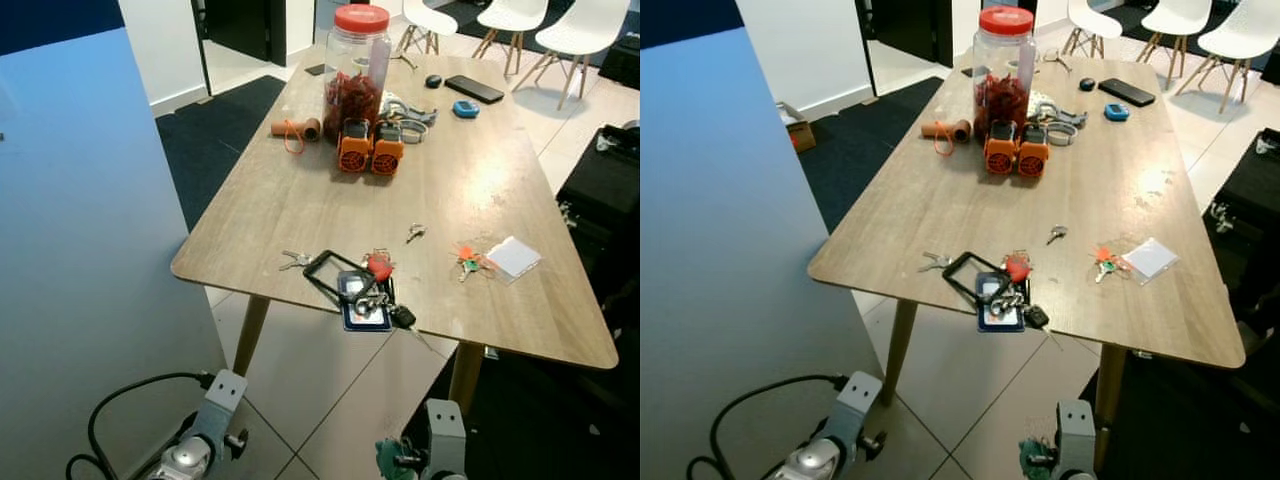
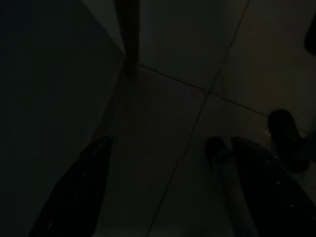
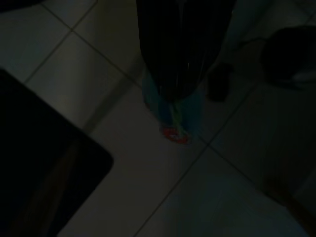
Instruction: Hang keys on a hook
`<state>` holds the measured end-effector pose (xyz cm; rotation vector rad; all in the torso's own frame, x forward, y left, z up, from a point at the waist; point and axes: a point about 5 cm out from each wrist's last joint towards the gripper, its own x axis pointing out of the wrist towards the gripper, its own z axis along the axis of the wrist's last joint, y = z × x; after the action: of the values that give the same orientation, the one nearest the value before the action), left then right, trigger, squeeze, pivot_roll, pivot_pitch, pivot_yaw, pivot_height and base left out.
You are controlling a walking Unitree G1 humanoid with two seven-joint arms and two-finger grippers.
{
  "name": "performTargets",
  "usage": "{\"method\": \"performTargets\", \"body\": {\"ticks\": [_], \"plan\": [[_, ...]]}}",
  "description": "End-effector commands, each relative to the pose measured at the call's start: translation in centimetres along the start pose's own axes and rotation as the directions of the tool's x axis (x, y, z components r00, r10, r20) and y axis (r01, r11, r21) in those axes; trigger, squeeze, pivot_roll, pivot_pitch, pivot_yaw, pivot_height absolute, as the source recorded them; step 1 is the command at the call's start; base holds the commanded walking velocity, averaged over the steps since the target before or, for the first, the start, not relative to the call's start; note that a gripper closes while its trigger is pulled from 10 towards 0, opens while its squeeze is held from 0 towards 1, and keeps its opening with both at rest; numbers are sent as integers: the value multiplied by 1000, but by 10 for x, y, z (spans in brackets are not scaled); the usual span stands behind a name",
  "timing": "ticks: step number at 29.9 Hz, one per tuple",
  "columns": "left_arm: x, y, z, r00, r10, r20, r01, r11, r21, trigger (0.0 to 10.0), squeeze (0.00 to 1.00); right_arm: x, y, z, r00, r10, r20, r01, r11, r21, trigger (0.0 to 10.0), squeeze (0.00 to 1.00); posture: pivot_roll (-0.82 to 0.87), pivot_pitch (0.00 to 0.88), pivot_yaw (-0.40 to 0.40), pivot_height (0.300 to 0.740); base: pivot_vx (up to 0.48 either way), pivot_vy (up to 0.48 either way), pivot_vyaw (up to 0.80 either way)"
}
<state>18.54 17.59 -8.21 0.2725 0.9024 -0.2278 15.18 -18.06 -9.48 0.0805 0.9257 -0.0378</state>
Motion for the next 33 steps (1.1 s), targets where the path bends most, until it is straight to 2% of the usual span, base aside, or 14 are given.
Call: {"method": "performTargets", "body": {"ticks": [1, 2, 3, 4, 6, 10, 14, 15, 17, 21, 24, 29, 33], "plan": [[-2, 5, -7, 1000, 0, -19, 0, 1000, 3, 10000, 0, 0, 2, -2, 1000, 2, 5, -2, 1000, 9, 10000, 0, 60, 3, -1, 740, 0, 0, 0], [-2, 5, -7, 1000, 0, -19, 0, 1000, 3, 10000, 0, 0, 2, -2, 1000, 2, 5, -2, 1000, 9, 10000, 0, 60, 3, -1, 740, 0, 0, 0], [-3, 6, -8, 1000, -9, -20, 10, 999, 45, 10000, 0, 1, 3, 3, 1000, -4, 25, 4, 1000, 30, 10000, 0, 67, 19, -5, 740, 0, 0, 0], [-3, 6, -8, 1000, -10, -22, 11, 998, 54, 10000, 0, 1, 3, 4, 999, -3, 32, 2, 999, 33, 10000, 0, 67, 19, -5, 740, 0, 0, 0], [-3, 7, -10, 1000, 5, -22, -4, 999, 32, 10000, 0, 1, 5, 4, 999, 8, 32, -8, 1000, -8, 10000, 0, 91, 7, -17, 740, 0, 0, 0], [-5, 7, -15, 999, 14, -29, -14, 1000, 8, 10000, 0, 0, 4, -1, 1000, -10, 19, 10, 1000, -26, 10000, 0, 68, 17, -9, 740, 0, 0, 0], [-4, 1, -14, 1000, -1, -29, 2, 1000, 26, 10000, 0, 0, 3, 3, 999, -9, 31, 11, 999, -41, 10000, 0, 62, 18, -37, 740, 0, 0, 0], [-2, 0, -8, 1000, 2, -7, -2, 1000, -4, 10000, 0, 1, 1, 7, 999, 5, 39, -1, 997, -83, 10000, 0, 62, 2, -50, 740, 0, 0, 0], [-1, 0, -4, 1000, 6, 8, -6, 1000, -24, 10000, 0, 1, 1, 8, 999, 9, 38, -5, 994, -105, 10000, 0, 62, 2, -50, 740, 0, 0, 0], [-1, -1, -1, 1000, -11, 23, 11, 1000, -12, 10000, 0, 1, -3, 9, 999, -14, 45, 18, 997, -79, 10000, 0, 33, 2, -30, 740, 0, 0, 0], [-1, -3, 1, 999, -25, 32, 25, 1000, 4, 10000, 0, 1, -3, 11, 998, -13, 56, 17, 998, -62, 10000, 0, 34, 0, -44, 740, 0, 0, 0], [1, -1, 11, 998, -4, 68, 5, 1000, -20, 10000, 0, 0, -4, 5, 1000, -11, 21, 13, 994, -104, 10000, 0, 42, 0, -53, 740, 0, 0, 0], [2, -3, 16, 996, -16, 85, 17, 1000, -8, 10000, 0, 1, -4, 7, 999, -13, 35, 16, 996, -83, 10000, 0, 44, 0, -51, 740, 0, 0, 0]]}}
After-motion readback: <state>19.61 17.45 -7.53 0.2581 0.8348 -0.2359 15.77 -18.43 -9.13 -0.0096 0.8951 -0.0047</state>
